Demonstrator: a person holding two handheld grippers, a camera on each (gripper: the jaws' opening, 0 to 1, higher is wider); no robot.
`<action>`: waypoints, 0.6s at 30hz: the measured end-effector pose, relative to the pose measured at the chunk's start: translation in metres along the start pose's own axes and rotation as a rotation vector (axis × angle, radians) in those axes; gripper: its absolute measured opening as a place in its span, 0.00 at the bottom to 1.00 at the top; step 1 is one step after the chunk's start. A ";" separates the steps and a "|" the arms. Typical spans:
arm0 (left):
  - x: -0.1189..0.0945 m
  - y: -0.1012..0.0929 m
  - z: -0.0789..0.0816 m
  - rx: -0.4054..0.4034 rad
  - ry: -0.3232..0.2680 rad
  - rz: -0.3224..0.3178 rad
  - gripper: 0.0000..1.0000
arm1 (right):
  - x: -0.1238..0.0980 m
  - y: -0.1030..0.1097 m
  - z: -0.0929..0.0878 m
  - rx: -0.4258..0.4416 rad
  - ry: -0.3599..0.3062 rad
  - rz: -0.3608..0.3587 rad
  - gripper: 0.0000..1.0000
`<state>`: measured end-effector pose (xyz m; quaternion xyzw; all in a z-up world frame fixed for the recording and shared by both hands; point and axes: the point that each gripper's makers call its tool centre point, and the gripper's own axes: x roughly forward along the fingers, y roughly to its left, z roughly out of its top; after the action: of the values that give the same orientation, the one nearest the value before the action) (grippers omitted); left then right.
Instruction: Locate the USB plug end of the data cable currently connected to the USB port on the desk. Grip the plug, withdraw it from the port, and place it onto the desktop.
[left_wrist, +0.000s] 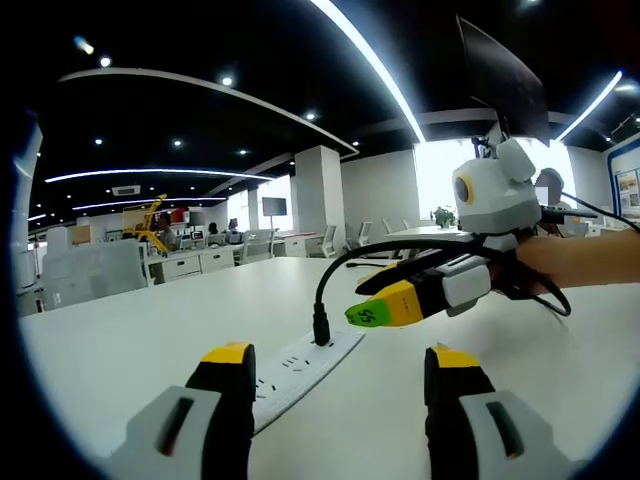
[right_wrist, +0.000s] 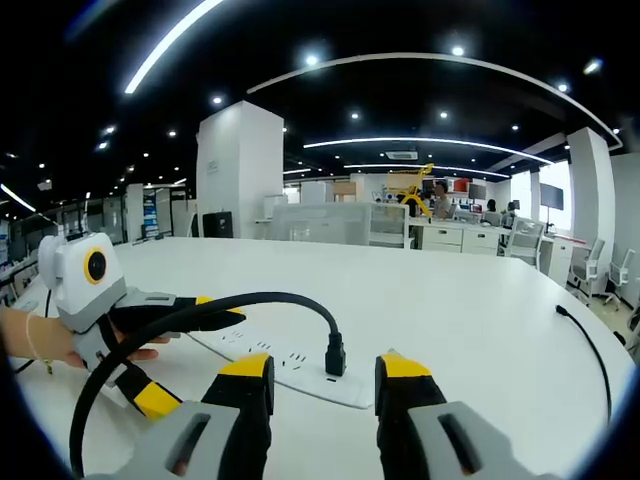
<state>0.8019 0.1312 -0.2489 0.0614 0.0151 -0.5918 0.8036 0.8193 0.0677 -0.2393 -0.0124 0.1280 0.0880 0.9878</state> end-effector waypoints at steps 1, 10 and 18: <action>0.002 0.000 0.001 0.001 -0.006 -0.004 0.69 | 0.002 0.000 0.000 -0.002 0.004 0.000 0.40; 0.015 0.000 -0.002 0.006 -0.006 -0.019 0.69 | 0.017 0.000 0.000 -0.005 0.010 -0.002 0.37; 0.021 0.002 -0.003 -0.004 -0.006 -0.017 0.69 | 0.024 -0.002 0.005 -0.017 0.003 -0.016 0.31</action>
<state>0.8101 0.1126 -0.2532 0.0579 0.0141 -0.5988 0.7987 0.8440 0.0706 -0.2403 -0.0220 0.1285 0.0813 0.9881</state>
